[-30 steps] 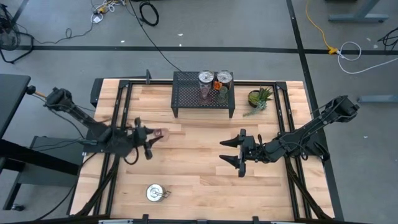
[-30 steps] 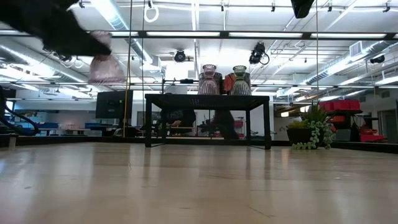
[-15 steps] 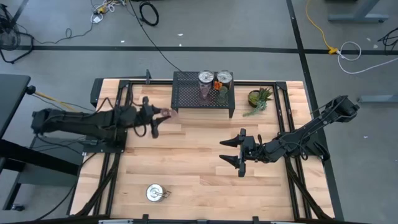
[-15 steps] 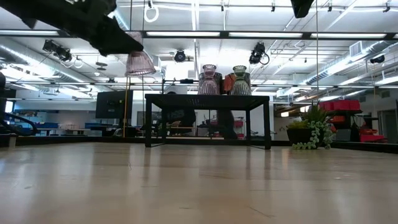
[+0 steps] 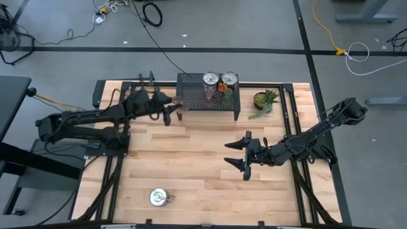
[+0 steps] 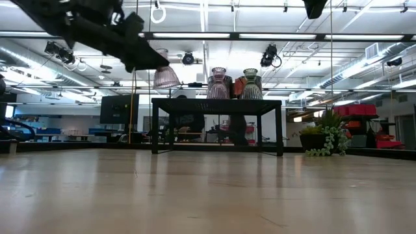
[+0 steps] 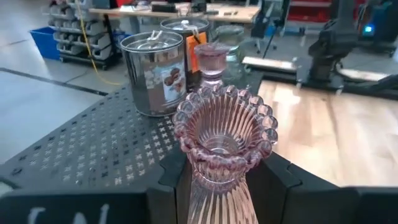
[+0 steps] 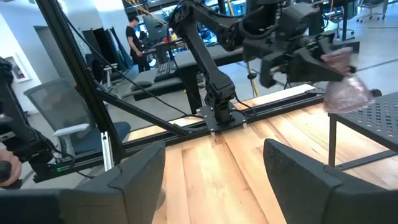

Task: Pick & Place candle stick holders
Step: Put the pink candle holder on the shelf aligned with the pink and green candle holders

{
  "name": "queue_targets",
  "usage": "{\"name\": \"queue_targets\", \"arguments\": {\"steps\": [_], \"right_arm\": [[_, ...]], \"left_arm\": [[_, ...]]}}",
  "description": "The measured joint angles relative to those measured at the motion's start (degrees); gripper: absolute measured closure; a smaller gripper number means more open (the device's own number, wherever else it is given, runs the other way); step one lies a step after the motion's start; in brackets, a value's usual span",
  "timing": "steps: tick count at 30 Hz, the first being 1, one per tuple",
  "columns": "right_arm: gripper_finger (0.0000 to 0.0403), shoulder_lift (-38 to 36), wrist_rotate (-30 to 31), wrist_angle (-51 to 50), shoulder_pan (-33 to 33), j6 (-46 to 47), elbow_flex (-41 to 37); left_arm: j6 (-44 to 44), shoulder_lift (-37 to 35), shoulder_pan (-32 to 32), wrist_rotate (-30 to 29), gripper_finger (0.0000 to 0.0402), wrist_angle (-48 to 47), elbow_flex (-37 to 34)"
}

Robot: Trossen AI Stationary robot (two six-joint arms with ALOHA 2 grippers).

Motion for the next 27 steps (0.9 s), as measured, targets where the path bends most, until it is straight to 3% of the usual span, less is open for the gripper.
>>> {"name": "queue_targets", "arguments": {"steps": [5, 12, 18, 27], "right_arm": [[0.0134, 0.00, -0.04, -0.01, -0.37, -0.01, 0.00], [0.0134, 0.00, -0.20, -0.25, -0.35, -0.01, 0.00], [0.0134, 0.00, -0.23, -0.70, -0.35, 0.00, 0.00], [0.0134, 0.00, -0.68, -1.35, -0.35, -0.01, 0.00]], "left_arm": [[1.94, 7.82, 1.18, 3.11, 0.0278, -2.25, 8.48], [6.57, 18.21, 1.18, 2.10, 0.0278, -15.34, 18.98], [6.94, 23.65, 1.33, 2.27, 0.0278, -15.01, 23.60], [6.59, 24.10, 4.83, 3.60, 0.0278, -17.61, 24.59]]}}
